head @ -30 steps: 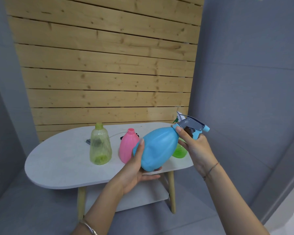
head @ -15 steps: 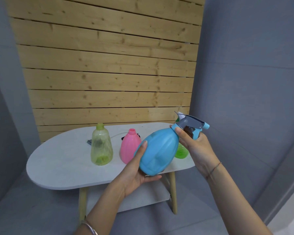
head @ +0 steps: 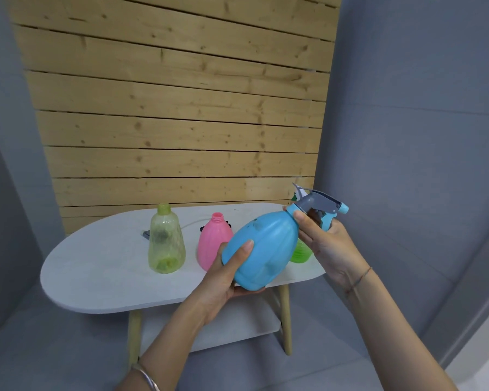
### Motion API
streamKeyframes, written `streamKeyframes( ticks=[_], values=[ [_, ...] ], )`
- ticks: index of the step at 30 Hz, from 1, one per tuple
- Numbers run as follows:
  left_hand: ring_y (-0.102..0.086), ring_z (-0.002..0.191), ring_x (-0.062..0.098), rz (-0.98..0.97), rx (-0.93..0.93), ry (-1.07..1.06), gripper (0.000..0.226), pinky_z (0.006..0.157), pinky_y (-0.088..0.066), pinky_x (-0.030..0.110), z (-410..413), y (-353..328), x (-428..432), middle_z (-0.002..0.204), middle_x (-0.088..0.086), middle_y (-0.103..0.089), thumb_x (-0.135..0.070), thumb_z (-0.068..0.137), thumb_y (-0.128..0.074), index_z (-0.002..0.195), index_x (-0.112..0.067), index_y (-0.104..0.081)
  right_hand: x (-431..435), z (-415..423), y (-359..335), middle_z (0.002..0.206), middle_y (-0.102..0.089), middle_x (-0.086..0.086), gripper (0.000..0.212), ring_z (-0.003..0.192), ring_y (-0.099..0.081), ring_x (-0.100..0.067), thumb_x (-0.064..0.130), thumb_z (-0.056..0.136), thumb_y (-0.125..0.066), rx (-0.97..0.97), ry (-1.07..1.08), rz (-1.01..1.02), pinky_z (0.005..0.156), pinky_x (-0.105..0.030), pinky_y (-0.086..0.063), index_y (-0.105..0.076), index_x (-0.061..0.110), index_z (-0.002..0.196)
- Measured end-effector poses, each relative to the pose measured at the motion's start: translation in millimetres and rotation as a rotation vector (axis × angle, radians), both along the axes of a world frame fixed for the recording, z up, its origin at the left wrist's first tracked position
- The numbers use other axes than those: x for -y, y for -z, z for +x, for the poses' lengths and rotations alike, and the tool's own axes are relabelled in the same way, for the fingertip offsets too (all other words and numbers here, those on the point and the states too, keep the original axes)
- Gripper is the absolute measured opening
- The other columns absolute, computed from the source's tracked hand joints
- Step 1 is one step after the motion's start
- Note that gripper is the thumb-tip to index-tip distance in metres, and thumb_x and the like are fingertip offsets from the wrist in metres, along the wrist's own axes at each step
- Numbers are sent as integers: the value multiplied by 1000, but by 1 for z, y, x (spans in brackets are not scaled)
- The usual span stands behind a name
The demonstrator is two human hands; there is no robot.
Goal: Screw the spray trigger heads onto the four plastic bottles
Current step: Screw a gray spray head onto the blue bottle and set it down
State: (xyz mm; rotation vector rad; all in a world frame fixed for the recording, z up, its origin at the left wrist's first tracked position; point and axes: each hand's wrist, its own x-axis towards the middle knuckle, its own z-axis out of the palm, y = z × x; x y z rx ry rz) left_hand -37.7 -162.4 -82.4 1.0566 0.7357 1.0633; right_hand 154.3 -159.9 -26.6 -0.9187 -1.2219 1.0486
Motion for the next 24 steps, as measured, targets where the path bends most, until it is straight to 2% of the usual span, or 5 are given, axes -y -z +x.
streamKeyframes(
  ticks=[5, 10, 13, 20, 24],
  values=[
    [-68, 106, 19, -4, -47, 139, 101, 75, -58, 32, -9, -7, -8, 118, 3, -70, -65, 38, -86, 126, -26, -55, -11, 12, -12, 109, -74, -2, 48, 106, -69, -17, 38, 64, -79, 68, -95, 47, 86, -25, -56, -69, 18, 106],
    [-70, 96, 5, -8, -29, 285, 33, 71, -57, 27, -8, -31, -23, 102, -16, -75, -71, 64, -60, 92, -56, -69, -39, 13, -39, 105, -74, 2, 32, 99, -69, -10, 31, 73, -72, 89, -277, 26, 77, -20, -55, -69, 20, 103],
    [-67, 105, 9, 24, -100, 352, 68, 80, -57, 28, -2, -40, -32, 116, -6, -71, -68, 52, -78, 112, -37, -69, -52, 9, -49, 97, -75, 4, 38, 89, -69, -9, 38, 71, -70, 178, -252, -11, 72, -18, -54, -69, 18, 104],
    [-59, 100, -4, 254, -372, -238, 82, 66, -52, 9, 27, -23, -57, 121, -10, -57, -43, 53, -86, 121, -29, -42, -76, 44, -22, 131, -53, 10, 57, 116, -53, -6, 46, 79, -70, 268, 349, 121, 90, -17, -44, -50, 27, 129],
    [-49, 96, -11, 339, -445, -402, 75, 62, -43, -2, 49, 11, -75, 108, -21, -47, -26, 56, -92, 108, -30, -38, -86, 73, 27, 128, -47, 17, 57, 107, -49, 6, 40, 79, -71, 285, 361, 47, 84, -10, -37, -44, 30, 127]
  ],
)
